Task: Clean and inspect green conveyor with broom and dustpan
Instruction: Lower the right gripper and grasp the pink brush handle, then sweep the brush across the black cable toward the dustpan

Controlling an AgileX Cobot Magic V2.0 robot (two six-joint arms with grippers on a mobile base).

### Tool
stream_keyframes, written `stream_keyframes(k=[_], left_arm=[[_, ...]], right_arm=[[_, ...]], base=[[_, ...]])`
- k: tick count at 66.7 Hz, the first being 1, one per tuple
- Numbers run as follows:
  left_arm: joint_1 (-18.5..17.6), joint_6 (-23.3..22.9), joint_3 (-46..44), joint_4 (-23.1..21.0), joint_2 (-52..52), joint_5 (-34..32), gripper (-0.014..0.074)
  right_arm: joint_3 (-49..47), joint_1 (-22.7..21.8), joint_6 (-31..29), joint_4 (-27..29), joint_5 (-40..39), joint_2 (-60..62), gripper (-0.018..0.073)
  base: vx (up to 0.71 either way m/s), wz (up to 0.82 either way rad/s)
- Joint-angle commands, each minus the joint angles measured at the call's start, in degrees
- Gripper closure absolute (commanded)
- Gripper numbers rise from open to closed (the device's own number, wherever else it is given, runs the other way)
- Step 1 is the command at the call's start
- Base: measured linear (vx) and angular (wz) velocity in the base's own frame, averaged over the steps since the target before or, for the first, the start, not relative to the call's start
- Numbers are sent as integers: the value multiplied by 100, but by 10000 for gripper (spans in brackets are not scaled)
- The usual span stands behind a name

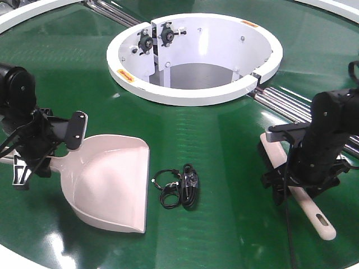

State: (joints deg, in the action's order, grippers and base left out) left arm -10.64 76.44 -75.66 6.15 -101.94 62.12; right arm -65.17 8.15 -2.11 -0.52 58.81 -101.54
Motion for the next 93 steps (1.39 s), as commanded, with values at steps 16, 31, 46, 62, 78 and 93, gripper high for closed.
stream_keyframes(k=[16,31,46,62,78,93], left_arm=[[-64,-20,-156,-82,295,-20,604],[-64,-20,-156,-82,295,-20,604],[-64,-20,-156,-82,295,-20,604],[-64,-20,-156,-82,295,-20,604],[-64,-20,-156,-82,295,-20,604],[-64,-20,-156,-82,295,-20,604]], right_arm=[[-170,17,8,-83,-137,33,55],[-170,17,8,-88,-125,-32,163],[-170,17,8,-89,-239,-38,326],[-170,17,35,-95,-300,-12,555],[-170,17,310,-62,-367,503,568],[-165,510,823,-78,5,1121,564]], base=[[0,0],[0,0],[0,0],[0,0],[0,0],[0,0]])
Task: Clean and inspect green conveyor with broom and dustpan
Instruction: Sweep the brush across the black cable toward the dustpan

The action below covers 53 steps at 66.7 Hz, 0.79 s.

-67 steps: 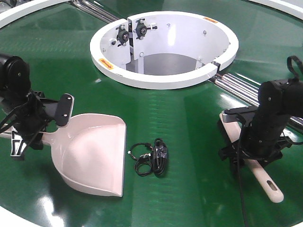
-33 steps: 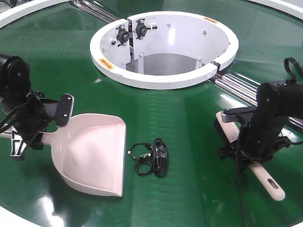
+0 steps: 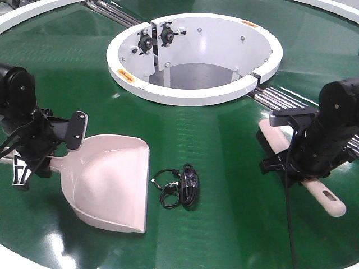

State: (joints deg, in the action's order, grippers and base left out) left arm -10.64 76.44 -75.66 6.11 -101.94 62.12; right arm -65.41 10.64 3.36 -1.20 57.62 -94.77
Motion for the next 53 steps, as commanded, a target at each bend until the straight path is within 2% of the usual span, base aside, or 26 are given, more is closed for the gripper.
stream_keyframes(k=[1,25,33,44,53], left_arm=[[-64,-20,-156,-77,295,-20,604],[-64,-20,-156,-77,295,-20,604],[-64,-20,-156,-77,295,-20,604],[-64,-20,-156,-77,295,-20,604],[-64,-20,-156,-77,295,-14,604]], right_arm=[[-140,290,306,-10,138,453,564],[-140,1702,1783,120,258,236,564],[-140,1899,2079,340,301,42,564],[-140,2017,2079,870,118,-188,564],[-140,2053,2079,1092,-80,-316,564]], base=[[0,0],[0,0],[0,0],[0,0],[0,0]])
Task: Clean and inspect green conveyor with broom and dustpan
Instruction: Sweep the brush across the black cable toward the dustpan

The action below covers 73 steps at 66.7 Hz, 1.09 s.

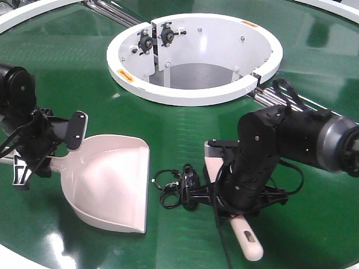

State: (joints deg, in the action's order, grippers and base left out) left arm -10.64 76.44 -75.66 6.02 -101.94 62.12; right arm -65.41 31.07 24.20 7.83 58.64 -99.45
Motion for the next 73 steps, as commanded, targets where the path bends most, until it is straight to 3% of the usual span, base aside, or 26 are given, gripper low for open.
stream_keyframes(k=[1,29,42,55,73], left_arm=[[-64,-20,-156,-69,295,-14,604],[-64,-20,-156,-69,295,-14,604],[-64,-20,-156,-69,295,-14,604],[-64,-20,-156,-69,295,-14,604],[-64,-20,-156,-69,295,-14,604]], right_arm=[[-140,10,-5,223,-197,133,564],[-392,10,-189,934,-202,-246,564],[-833,15,-235,1046,314,-526,564],[-1505,409,-302,948,776,-1040,564],[-3187,979,-315,1172,1321,-1943,564]], base=[[0,0],[0,0],[0,0],[0,0],[0,0]])
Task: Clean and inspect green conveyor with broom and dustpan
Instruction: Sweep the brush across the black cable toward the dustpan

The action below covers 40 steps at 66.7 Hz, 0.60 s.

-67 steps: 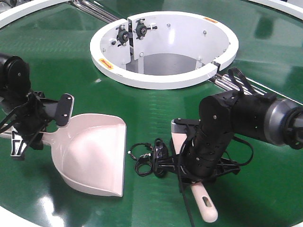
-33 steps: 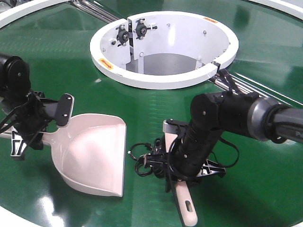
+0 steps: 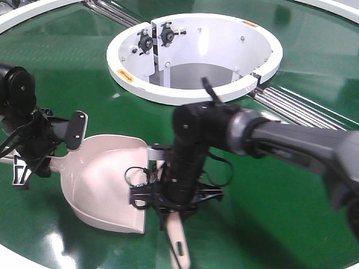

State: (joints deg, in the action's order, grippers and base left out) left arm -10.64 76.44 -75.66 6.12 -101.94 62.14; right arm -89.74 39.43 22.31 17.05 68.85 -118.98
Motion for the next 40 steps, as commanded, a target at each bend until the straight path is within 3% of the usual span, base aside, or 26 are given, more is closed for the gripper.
stream_keyframes(k=[1,22,40], left_arm=[[-64,-20,-156,-78,295,-15,604],[-64,-20,-156,-78,295,-15,604],[-64,-20,-156,-78,295,-15,604]], right_arm=[[-865,174,-126,257,400,-54,564],[-2490,611,-270,470,487,-710,564],[-2721,613,-116,-138,481,-480,564]], base=[[0,0],[0,0],[0,0]])
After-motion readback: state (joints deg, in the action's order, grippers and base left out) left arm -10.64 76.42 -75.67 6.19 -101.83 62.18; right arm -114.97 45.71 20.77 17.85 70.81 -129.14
